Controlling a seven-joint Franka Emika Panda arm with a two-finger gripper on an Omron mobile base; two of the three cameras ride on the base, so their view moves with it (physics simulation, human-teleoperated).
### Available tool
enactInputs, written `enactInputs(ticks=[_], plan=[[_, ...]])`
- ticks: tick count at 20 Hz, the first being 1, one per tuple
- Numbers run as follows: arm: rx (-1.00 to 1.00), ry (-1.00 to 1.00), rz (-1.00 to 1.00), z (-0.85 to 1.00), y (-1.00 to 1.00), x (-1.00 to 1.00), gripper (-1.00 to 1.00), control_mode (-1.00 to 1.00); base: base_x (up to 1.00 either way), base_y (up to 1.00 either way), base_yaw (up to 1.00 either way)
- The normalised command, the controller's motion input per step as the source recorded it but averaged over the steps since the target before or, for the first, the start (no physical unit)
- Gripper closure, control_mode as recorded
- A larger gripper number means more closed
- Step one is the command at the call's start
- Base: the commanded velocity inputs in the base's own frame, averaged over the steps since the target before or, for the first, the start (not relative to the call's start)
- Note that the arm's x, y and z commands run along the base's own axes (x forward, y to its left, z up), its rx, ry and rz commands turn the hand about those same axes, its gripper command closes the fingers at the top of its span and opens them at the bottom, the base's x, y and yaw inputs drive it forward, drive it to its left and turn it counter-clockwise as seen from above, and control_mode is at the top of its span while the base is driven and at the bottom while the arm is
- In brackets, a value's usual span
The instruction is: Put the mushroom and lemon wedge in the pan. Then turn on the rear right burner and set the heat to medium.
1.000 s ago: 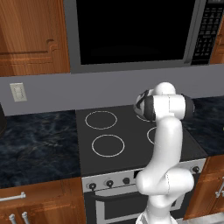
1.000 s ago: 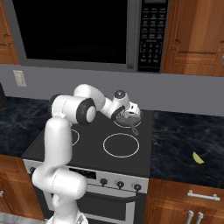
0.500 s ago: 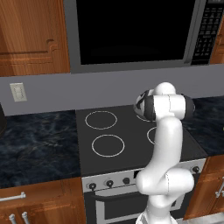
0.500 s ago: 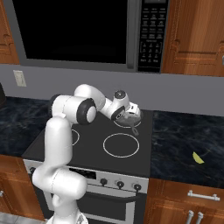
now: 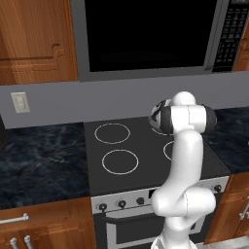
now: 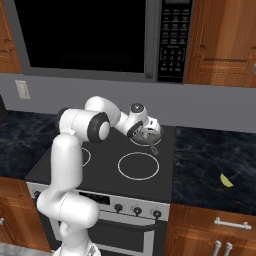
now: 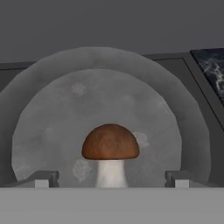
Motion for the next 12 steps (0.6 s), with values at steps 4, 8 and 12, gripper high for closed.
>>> enactInputs(ticks=[4, 8, 12], plan=[[0.0, 0.0, 0.0, 0.27, -0.01, 0.0, -1.0, -1.0, 0.0, 0.0, 0.0], [0.0, 0.0, 0.0, 0.28, -0.09, -0.02, -1.0, -1.0, 0.0, 0.0, 0.0], [0.0, 0.0, 0.0, 0.13, -0.31, -0.12, -1.0, -1.0, 0.0, 0.0, 0.0]])
